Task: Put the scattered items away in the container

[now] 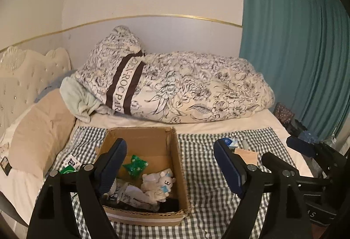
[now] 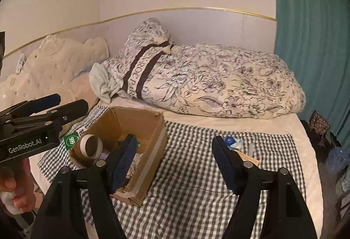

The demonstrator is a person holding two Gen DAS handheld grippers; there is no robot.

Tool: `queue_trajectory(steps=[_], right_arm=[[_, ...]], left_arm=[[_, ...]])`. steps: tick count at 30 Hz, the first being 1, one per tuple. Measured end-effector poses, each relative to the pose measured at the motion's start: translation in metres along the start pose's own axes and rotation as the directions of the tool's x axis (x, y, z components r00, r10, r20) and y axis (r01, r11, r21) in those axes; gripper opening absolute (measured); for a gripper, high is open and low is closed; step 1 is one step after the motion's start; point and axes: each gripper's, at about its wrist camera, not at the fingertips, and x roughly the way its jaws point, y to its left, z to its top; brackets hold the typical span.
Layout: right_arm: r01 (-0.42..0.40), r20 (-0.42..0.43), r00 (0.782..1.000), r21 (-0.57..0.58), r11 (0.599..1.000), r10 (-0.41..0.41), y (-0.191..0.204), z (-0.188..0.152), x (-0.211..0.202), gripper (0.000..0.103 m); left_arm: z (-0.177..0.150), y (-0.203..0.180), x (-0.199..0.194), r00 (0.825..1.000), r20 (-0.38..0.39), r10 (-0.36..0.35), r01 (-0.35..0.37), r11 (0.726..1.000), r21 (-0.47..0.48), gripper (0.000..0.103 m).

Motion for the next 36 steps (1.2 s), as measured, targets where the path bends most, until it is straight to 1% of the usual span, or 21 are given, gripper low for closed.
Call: queue_trajectory(steps=[3, 4, 7, 14, 16, 19, 24, 29, 36], right_arm=[[0.011, 0.009, 1.000, 0.009, 1.000, -0.011, -0.008, -0.001, -0.009, 0.076], [0.016, 0.013, 1.000, 0.011, 1.000, -0.017, -0.011, -0.001, -0.011, 0.080], [0.037, 0.030, 0.999, 0.023, 0.999, -0.038, -0.022, -0.003, -0.018, 0.091], [0.076, 0.037, 0.996, 0.062, 0.995, -0.078, -0.051, -0.009, -0.027, 0.097], [0.076, 0.037, 0.996, 0.077, 0.994, -0.079, -0.059, -0.011, -0.029, 0.099], [0.090, 0.046, 0.994, 0.096, 0.991, -0.095, -0.071, -0.015, -0.032, 0.103], [0.119, 0.031, 0.992, 0.120, 0.986, -0.124, -0.092, -0.020, -0.026, 0.103], [0.131, 0.014, 0.991, 0.162, 0.978, -0.135, -0.114, -0.025, -0.017, 0.103], [0.164, -0.021, 0.986, 0.188, 0.968, -0.163, -0.140, -0.036, 0.002, 0.103]], left_arm=[[0.001, -0.009, -0.004, 1.000, 0.012, -0.005, 0.005, 1.000, 0.008, 0.087], [0.002, -0.012, -0.005, 1.000, 0.015, -0.006, 0.006, 1.000, 0.009, 0.087], [0.001, -0.019, -0.006, 1.000, 0.023, -0.010, 0.010, 1.000, 0.013, 0.094], [0.003, -0.041, -0.002, 1.000, 0.027, -0.007, 0.007, 1.000, 0.022, 0.099], [0.003, -0.046, 0.000, 0.999, 0.033, -0.006, 0.005, 1.000, 0.021, 0.102], [0.003, -0.053, 0.005, 0.999, 0.030, -0.013, 0.013, 1.000, 0.018, 0.103], [0.004, -0.066, 0.020, 1.000, 0.010, -0.014, 0.014, 0.999, 0.029, 0.103], [0.002, -0.078, 0.038, 1.000, -0.013, -0.012, 0.012, 0.999, 0.039, 0.103], [-0.007, -0.094, 0.072, 0.999, -0.052, 0.000, 0.004, 0.998, 0.065, 0.103]])
